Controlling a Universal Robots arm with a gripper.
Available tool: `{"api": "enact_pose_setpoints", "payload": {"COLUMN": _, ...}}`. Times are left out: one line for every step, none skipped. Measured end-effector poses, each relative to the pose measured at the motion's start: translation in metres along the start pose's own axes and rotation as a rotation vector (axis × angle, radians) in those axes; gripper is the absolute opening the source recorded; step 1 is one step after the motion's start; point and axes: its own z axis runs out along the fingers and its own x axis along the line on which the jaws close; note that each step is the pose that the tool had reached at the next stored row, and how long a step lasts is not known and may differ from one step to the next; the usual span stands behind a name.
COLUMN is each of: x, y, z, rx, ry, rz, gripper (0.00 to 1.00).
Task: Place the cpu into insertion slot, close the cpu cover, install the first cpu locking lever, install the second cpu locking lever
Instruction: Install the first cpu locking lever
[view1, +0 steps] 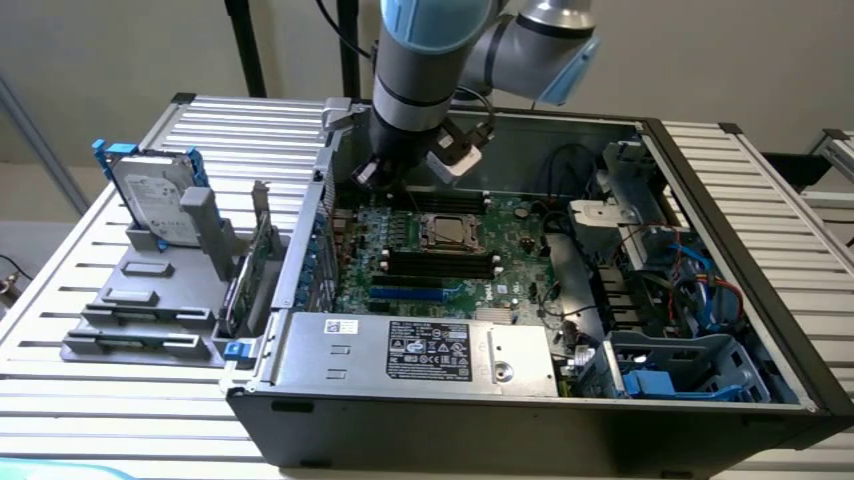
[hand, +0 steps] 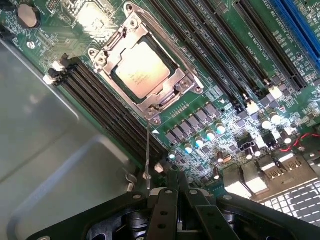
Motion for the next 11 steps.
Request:
{"api": "enact_pose_setpoints", "payload": {"x": -0.0008, "y": -0.0011, "z": 0.0004, "rx": -0.0002, "ry": 0.0011, "rz": 0.002, "gripper": 0.11}}
{"api": "enact_pose_setpoints", "payload": {"x": -0.0017, "y": -0.0021, "z": 0.0007, "rx": 0.0004, "ry": 0.0028, "rz": 0.004, "gripper": 0.11}}
{"api": "enact_pose_setpoints", "payload": {"x": -0.0022, "y": -0.0026, "z": 0.0009, "rx": 0.0033, "ry": 0.0077, "rz": 0.006, "gripper": 0.11}}
{"api": "enact_pose_setpoints", "payload": {"x": -0.0025, "y": -0.003, "z": 0.001, "rx": 0.0069, "ry": 0.0139, "rz": 0.01, "gripper": 0.11}}
{"api": "enact_pose_setpoints", "payload": {"x": -0.0027, "y": -0.0031, "z": 0.0012, "rx": 0.009, "ry": 0.0195, "rz": 0.015, "gripper": 0.11}}
{"api": "enact_pose_setpoints", "payload": {"x": -0.0028, "y": -0.0032, "z": 0.0013, "rx": 0.0099, "ry": 0.0254, "rz": 0.023, "gripper": 0.11}}
{"api": "enact_pose_setpoints", "payload": {"x": -0.0029, "y": -0.0031, "z": 0.0015, "rx": 0.0102, "ry": 0.0311, "rz": 0.032, "gripper": 0.11}}
{"api": "enact_pose_setpoints", "payload": {"x": -0.0029, "y": -0.0031, "z": 0.0017, "rx": 0.0101, "ry": 0.0368, "rz": 0.041, "gripper": 0.11}}
{"api": "enact_pose_setpoints", "payload": {"x": -0.003, "y": -0.003, "z": 0.002, "rx": 0.0097, "ry": 0.0428, "rz": 0.052, "gripper": 0.11}}
{"api": "enact_pose_setpoints", "payload": {"x": -0.0031, "y": -0.0029, "z": 0.0022, "rx": 0.0096, "ry": 0.0477, "rz": 0.06, "gripper": 0.11}}
{"api": "enact_pose_setpoints", "payload": {"x": -0.0031, "y": -0.0028, "z": 0.0024, "rx": 0.01, "ry": 0.0526, "rz": 0.067, "gripper": 0.11}}
